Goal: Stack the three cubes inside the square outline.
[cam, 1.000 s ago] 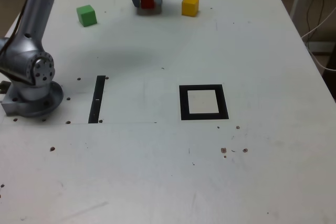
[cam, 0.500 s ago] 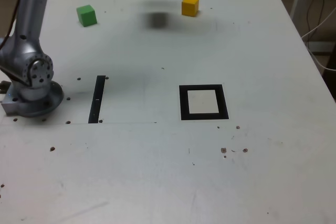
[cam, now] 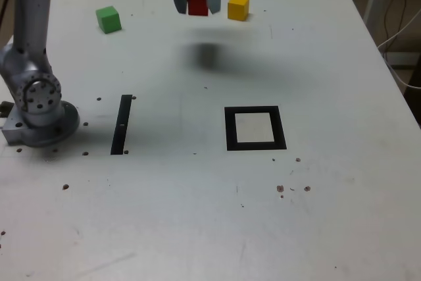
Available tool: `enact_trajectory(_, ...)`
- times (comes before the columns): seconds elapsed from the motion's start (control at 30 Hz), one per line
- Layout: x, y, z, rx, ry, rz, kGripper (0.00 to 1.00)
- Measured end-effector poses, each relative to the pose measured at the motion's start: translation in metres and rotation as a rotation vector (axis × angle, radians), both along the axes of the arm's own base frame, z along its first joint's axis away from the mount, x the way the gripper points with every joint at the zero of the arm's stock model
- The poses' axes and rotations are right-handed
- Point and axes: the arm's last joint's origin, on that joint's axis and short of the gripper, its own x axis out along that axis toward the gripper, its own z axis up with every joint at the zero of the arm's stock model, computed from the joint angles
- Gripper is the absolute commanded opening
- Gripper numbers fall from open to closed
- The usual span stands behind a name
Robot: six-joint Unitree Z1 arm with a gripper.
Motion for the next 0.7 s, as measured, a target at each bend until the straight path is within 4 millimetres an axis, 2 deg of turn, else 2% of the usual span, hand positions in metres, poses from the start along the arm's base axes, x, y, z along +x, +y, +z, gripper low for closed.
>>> enact_trajectory(0.17,0.013,-0.041,-0.002,-0.006,0.012,-0.062,0.38)
enact_trajectory(0.23,0.013,-0.053,-0.001,0.001,0.012,-0.062,0.38)
enact_trajectory(0.4,0.02,-0.099,0.0,0.008,0.013,-0.114,0.38)
enact_trajectory(0.7,0.025,-0.143,-0.008,-0.01,0.019,-0.145,0.39)
